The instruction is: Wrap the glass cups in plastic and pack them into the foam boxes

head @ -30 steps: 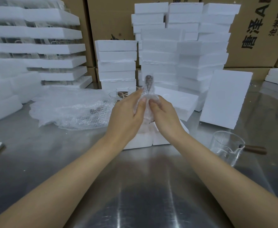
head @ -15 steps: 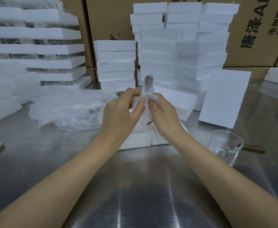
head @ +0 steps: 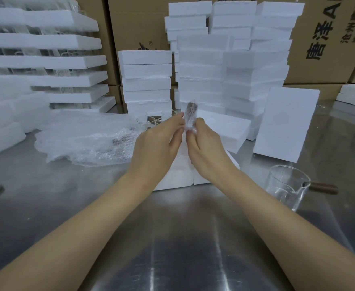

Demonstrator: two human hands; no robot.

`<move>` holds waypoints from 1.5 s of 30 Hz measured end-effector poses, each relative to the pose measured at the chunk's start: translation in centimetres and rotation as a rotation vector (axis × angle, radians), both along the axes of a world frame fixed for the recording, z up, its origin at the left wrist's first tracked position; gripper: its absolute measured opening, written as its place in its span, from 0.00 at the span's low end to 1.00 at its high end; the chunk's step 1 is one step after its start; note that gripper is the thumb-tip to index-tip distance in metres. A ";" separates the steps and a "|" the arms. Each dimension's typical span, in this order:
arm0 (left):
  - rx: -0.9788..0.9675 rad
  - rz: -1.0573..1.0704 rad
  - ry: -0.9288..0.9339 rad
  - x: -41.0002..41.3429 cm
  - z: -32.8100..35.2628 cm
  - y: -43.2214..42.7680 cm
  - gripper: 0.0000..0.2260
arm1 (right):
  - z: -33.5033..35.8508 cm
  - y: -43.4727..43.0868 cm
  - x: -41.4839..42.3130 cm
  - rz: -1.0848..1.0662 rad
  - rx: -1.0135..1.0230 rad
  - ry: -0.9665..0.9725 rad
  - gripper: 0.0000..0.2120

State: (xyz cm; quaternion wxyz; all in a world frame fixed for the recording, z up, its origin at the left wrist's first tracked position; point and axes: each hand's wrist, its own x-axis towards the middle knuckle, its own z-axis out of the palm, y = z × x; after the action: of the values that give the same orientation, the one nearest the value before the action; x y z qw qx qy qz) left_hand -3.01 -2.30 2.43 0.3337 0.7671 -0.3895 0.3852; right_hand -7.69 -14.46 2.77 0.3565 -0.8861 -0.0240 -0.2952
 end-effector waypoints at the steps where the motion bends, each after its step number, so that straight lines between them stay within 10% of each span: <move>1: -0.061 -0.038 0.122 -0.1 0.1 -0.1 0.09 | 0.1 -0.1 0.0 0.011 0.024 -0.008 0.05; 23: -0.078 0.034 0.229 0.0 -0.1 -0.5 0.05 | -0.5 0.8 0.1 0.063 -0.089 -0.193 0.12; 32: -0.153 -0.184 0.802 0.3 0.0 -0.9 0.21 | -0.4 -0.6 1.4 0.133 0.692 0.112 0.09; 37: -0.460 -0.225 0.908 0.7 0.1 -0.6 0.15 | -0.3 -0.4 1.1 0.409 0.776 0.128 0.19; 42: -0.499 -0.193 0.854 1.6 0.5 0.2 0.07 | -0.4 -0.2 0.9 0.305 0.360 0.093 0.23; 45: -0.447 -0.173 0.830 2.2 0.1 0.1 0.08 | -0.3 -0.3 1.1 0.316 0.606 0.090 0.23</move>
State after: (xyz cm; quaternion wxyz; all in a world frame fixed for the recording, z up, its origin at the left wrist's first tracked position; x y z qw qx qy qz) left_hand -0.80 -2.22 2.51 0.6486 0.7304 -0.1934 0.0917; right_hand -6.57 -14.80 2.49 0.6454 -0.7376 -0.0564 -0.1904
